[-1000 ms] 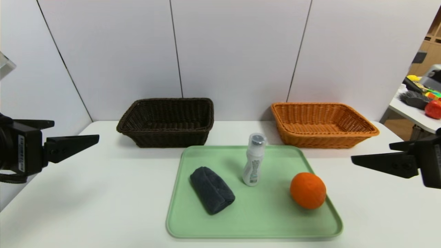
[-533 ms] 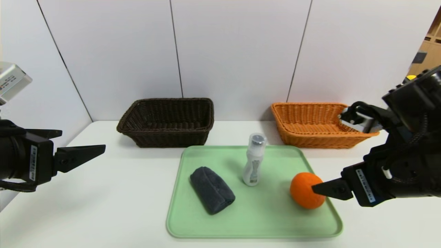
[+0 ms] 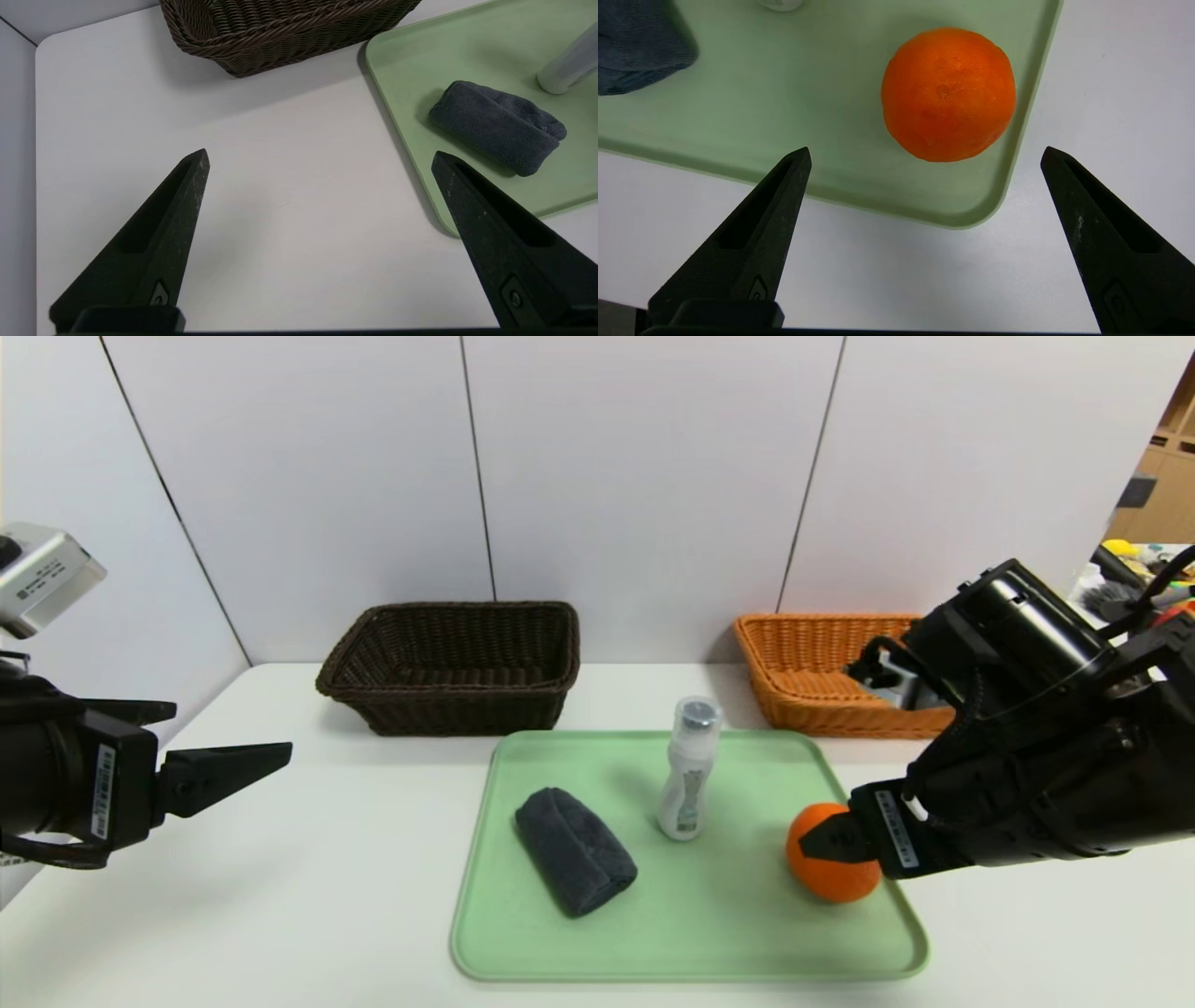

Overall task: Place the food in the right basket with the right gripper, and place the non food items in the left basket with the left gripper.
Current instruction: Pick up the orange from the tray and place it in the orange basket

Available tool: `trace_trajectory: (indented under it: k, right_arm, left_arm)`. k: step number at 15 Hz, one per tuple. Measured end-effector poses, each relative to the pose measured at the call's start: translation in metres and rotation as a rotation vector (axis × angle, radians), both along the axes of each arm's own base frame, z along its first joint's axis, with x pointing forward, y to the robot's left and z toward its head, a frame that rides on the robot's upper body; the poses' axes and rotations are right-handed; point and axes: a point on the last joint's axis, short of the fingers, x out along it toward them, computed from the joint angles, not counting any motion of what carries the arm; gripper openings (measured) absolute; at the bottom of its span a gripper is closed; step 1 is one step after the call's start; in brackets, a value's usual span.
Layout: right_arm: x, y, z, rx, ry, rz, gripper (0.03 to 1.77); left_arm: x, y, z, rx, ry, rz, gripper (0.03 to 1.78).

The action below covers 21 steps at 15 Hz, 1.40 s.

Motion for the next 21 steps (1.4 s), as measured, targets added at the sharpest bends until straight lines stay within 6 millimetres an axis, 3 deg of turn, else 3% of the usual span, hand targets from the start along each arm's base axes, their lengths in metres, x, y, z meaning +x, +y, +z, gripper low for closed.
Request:
trace_trajectory:
  k: [12, 21]
  right_arm:
    - [0.029, 0.016, -0.033, -0.056, 0.052, -0.057, 1.7]
    - [0.04, 0.014, -0.045, -0.08, 0.087, -0.083, 1.7]
  left_arm:
    - [0.003, -0.001, -0.003, 0.003, 0.013, -0.002, 1.69]
    - [0.016, -0.005, -0.009, 0.001, 0.02, 0.001, 1.69]
